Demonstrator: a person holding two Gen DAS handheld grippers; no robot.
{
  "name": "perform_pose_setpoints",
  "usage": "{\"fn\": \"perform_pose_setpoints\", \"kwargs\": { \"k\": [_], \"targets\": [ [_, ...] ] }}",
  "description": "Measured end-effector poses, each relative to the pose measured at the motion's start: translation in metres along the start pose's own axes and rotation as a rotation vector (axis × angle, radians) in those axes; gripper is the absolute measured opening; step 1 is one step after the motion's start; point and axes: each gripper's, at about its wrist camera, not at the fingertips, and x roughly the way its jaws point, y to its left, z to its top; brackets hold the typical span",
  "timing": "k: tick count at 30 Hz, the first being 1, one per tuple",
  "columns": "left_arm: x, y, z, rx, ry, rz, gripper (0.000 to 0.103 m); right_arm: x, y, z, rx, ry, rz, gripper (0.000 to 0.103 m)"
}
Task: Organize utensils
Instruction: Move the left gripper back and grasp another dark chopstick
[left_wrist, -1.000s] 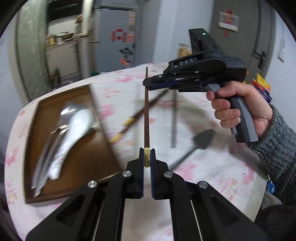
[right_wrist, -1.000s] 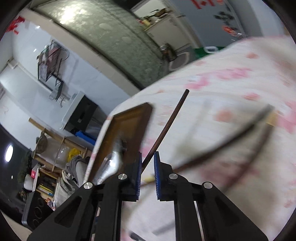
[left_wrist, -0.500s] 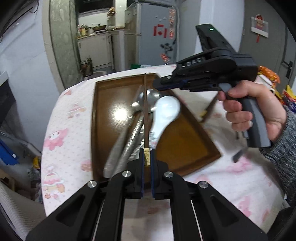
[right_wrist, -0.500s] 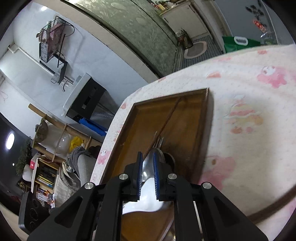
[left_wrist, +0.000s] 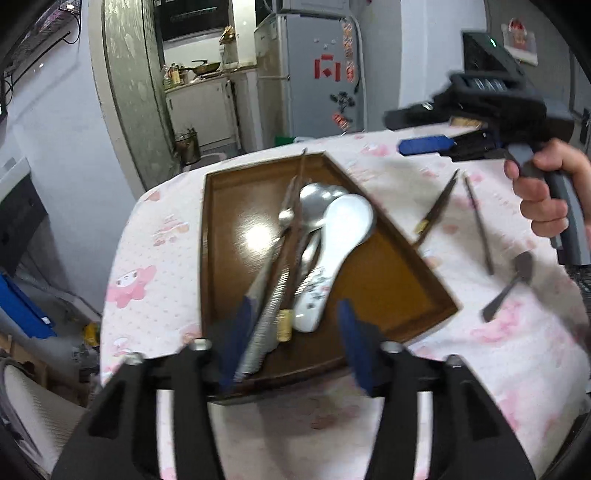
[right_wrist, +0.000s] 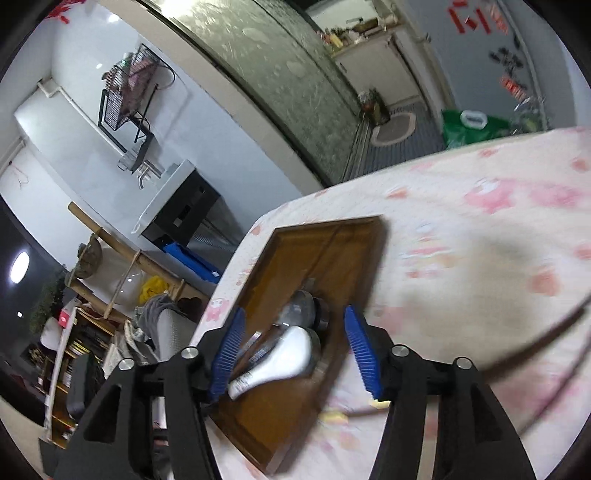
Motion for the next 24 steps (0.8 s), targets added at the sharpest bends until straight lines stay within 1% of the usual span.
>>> {"fn": "perform_pose_setpoints", "kwargs": {
  "k": [1,2,5,7,11,15,17,18,21,24],
  "targets": [
    [-0.003,-0.004,0.001,0.002,-0.011,-0.013,0.062,-0.011,-0.004,-0.001,-0.007,-0.015,-0.017,0.062],
    [-0.007,-0.011,0.004,0.003,-0.029,-0.038,0.066,-0.024,-0.011,-0.002,-0.01,-0.03,-0.035,0.063],
    [-0.009,-0.032,0.01,-0.007,-0.048,-0.121,0.068,-0.056,-0.034,-0.008,0.015,-0.058,-0.068,0.065],
    [-0.001,-0.057,0.014,0.008,-0.033,-0.181,0.069,-0.067,-0.046,-0.012,0.036,-0.067,-0.08,0.065],
    [0.018,-0.102,0.016,0.077,-0.004,-0.251,0.069,-0.088,-0.074,-0.025,0.076,-0.073,-0.099,0.065],
    [0.04,-0.144,0.024,0.139,0.031,-0.286,0.068,-0.098,-0.092,-0.037,0.089,-0.063,-0.109,0.065],
    [0.048,-0.156,0.027,0.151,0.046,-0.296,0.065,-0.102,-0.099,-0.041,0.091,-0.058,-0.108,0.065],
    [0.052,-0.161,0.029,0.153,0.052,-0.297,0.063,-0.103,-0.102,-0.043,0.09,-0.055,-0.105,0.065],
    [0.066,-0.174,0.035,0.17,0.081,-0.297,0.062,-0.106,-0.109,-0.046,0.096,-0.054,-0.1,0.065],
    [0.072,-0.176,0.035,0.175,0.095,-0.283,0.061,-0.111,-0.114,-0.047,0.096,-0.059,-0.094,0.065]
  ]
}}
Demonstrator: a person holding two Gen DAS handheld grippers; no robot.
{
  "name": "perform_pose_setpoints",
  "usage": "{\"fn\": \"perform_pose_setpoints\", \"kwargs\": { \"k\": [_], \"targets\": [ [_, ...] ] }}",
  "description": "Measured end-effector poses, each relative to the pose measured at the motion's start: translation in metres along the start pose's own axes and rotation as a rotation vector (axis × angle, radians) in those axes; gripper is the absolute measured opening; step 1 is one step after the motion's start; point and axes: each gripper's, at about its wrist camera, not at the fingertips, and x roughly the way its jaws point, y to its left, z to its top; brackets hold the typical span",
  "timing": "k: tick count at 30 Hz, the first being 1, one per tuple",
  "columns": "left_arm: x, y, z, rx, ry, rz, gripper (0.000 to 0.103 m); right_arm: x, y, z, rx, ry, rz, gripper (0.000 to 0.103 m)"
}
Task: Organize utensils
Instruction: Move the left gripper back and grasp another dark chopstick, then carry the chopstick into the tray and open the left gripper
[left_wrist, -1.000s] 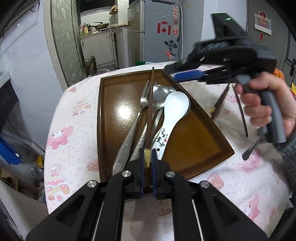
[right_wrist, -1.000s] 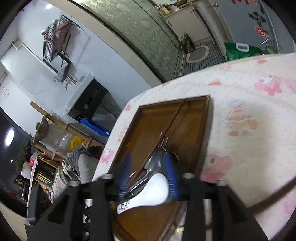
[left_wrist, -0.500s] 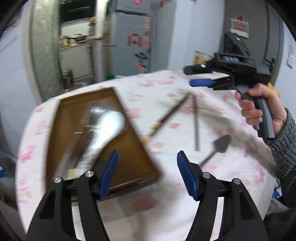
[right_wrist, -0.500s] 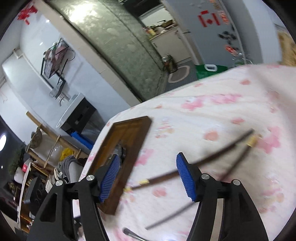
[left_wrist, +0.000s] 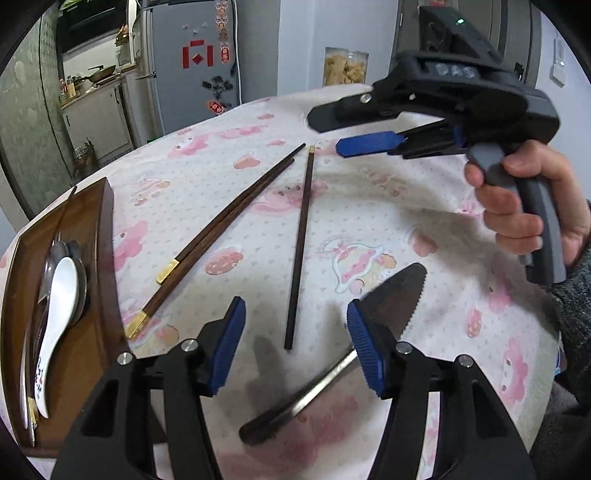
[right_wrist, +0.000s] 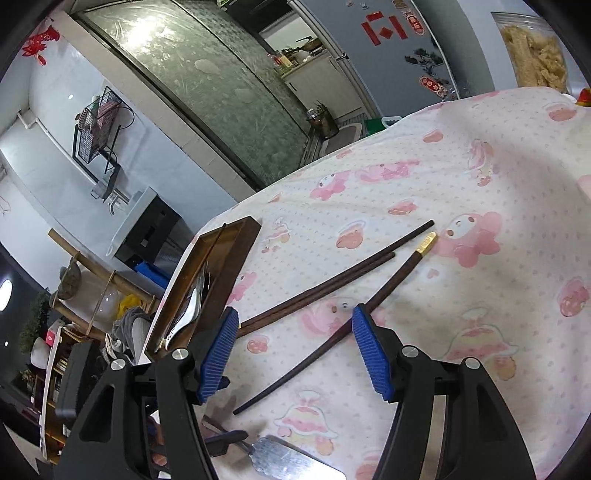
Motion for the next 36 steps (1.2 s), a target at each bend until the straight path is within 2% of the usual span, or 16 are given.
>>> {"fn": "perform_pose_setpoints", "kwargs": {
  "k": [4,13,14,16,17,18,26,33,35,36],
  "targets": [
    [0.011,0.0,-0.001,0.002,0.028,0.01,0.054,-0.003,-0.007,0.002,0.006,-0.005,0.002,0.065],
    [0.011,-0.003,-0.001,0.023,0.03,0.028,0.053,-0.001,-0.021,-0.004,0.025,0.018,-0.017,0.065],
    [0.01,-0.004,-0.001,0.026,0.029,0.026,0.047,-0.001,-0.023,-0.006,0.029,0.021,-0.017,0.065],
    [0.01,-0.006,0.0,0.027,0.03,0.02,0.027,0.001,-0.026,-0.007,0.038,0.027,-0.015,0.065],
    [0.01,-0.007,0.001,0.024,0.033,0.019,0.008,0.002,-0.027,-0.008,0.042,0.033,-0.013,0.065],
    [0.01,-0.008,0.002,0.02,0.039,0.022,0.006,0.003,-0.027,-0.009,0.044,0.037,-0.014,0.065],
    [0.005,-0.011,0.002,0.018,0.009,0.011,0.005,0.017,-0.03,-0.011,0.076,0.078,-0.01,0.065],
    [-0.02,-0.015,0.01,-0.007,-0.052,-0.067,0.005,0.029,-0.032,-0.011,0.142,0.095,0.031,0.065],
    [-0.023,-0.018,0.01,-0.001,-0.062,-0.096,0.005,0.036,-0.034,-0.011,0.165,0.105,0.057,0.048],
    [-0.024,-0.02,0.01,0.004,-0.061,-0.09,0.005,0.039,-0.036,-0.011,0.177,0.112,0.057,0.033]
  ]
}}
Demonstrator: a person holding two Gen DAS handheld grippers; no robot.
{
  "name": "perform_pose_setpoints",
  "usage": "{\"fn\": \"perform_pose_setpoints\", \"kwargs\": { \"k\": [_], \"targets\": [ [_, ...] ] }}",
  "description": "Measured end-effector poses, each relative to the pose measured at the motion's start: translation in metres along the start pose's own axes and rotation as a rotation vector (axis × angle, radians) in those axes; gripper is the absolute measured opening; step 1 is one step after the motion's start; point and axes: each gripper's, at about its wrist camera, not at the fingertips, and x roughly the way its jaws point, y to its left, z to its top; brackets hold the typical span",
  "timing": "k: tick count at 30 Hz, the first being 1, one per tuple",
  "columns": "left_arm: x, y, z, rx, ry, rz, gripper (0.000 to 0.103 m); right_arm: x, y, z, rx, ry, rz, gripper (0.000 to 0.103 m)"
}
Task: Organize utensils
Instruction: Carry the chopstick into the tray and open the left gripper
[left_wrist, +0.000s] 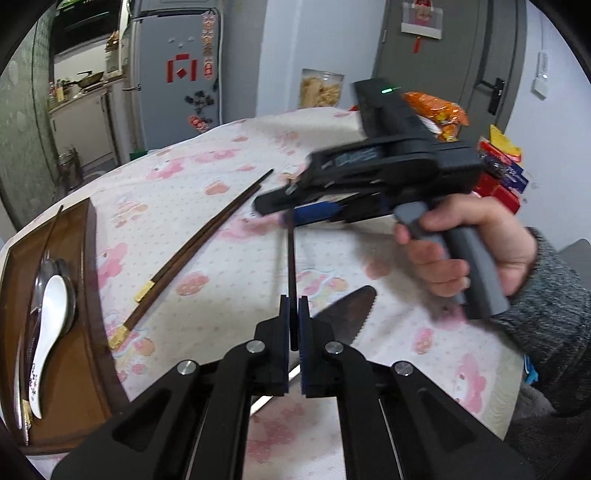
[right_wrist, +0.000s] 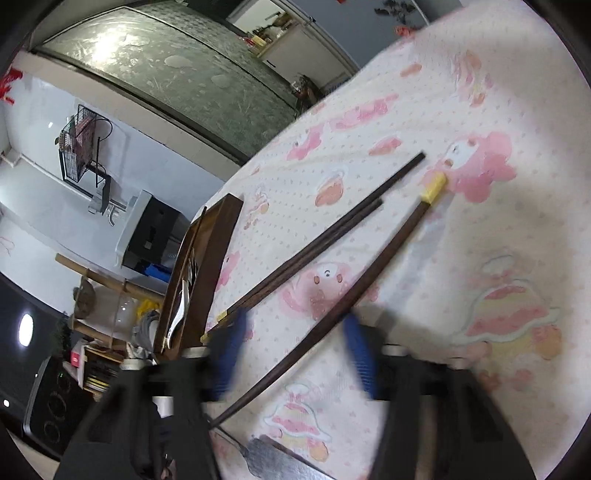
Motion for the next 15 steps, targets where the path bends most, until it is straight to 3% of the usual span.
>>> {"fn": "perform_pose_setpoints", "kwargs": {
  "k": [1,6,15],
  "targets": [
    [0.0,0.0,0.0,0.005,0.0,0.012,0.005,0.002,-0.003,-0.001,0.014,-0.006,-0.019,0.021],
    [-0.004,0.004,-0.006,0.01,0.001,0.023,0.005,-0.001,0.008,-0.005,-0.009,-0.035,-0.026,0.019],
    [-0.04,0.035,-0.022,-0.019,-0.043,0.075,0.005,0.023,0.071,0.002,-0.106,-0.022,-0.012,0.017]
  ]
}}
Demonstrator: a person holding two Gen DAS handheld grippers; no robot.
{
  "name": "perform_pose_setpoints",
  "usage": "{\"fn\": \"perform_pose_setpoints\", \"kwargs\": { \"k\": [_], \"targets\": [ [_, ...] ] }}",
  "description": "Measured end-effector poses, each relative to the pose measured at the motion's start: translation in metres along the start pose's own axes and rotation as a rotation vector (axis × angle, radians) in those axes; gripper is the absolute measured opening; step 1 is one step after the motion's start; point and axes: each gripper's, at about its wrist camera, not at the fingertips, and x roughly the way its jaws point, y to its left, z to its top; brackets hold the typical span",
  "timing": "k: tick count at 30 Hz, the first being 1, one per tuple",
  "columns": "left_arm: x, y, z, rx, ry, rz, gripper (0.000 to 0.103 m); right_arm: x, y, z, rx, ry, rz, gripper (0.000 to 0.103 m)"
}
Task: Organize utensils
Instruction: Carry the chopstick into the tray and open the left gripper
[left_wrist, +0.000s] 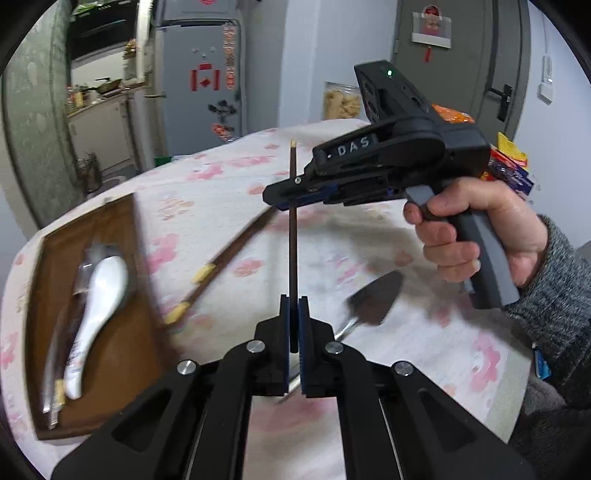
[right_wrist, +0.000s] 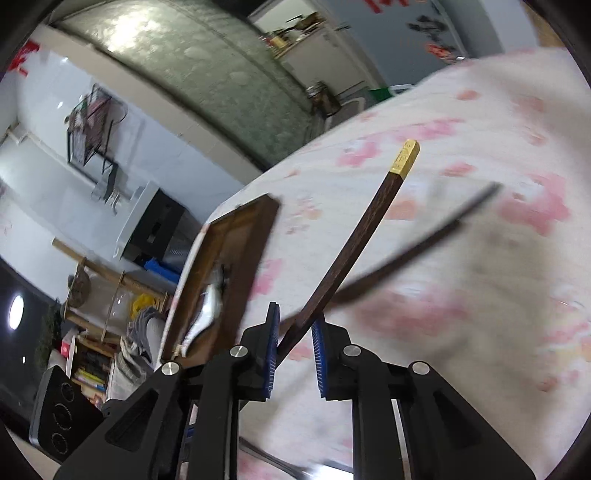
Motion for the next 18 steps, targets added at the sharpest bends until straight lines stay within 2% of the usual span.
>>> {"fn": "perform_pose_setpoints", "kwargs": {
  "k": [4,10,12,16,18],
  "targets": [
    [-0.019,0.032,-0.012,-0.044,-0.009,0.046,0.005,0.032,0.035,0.007,-0.046,0.032,0.026,0.016],
    [-0.04,0.083,-0.029,-0.108,0.01,0.15,0.005,0.105,0.087,0.02,-0.111,0.109,0.05,0.016],
    [-0.042,0.102,-0.034,-0.141,0.028,0.189,0.005,0.124,0.098,0.022,-0.123,0.128,0.049,0.016],
    [-0.044,0.124,-0.043,-0.191,0.043,0.22,0.005,0.149,0.11,0.025,-0.126,0.17,0.035,0.018],
    [-0.045,0.13,-0.046,-0.204,0.044,0.227,0.005,0.154,0.113,0.026,-0.136,0.174,0.019,0.025]
  ]
}}
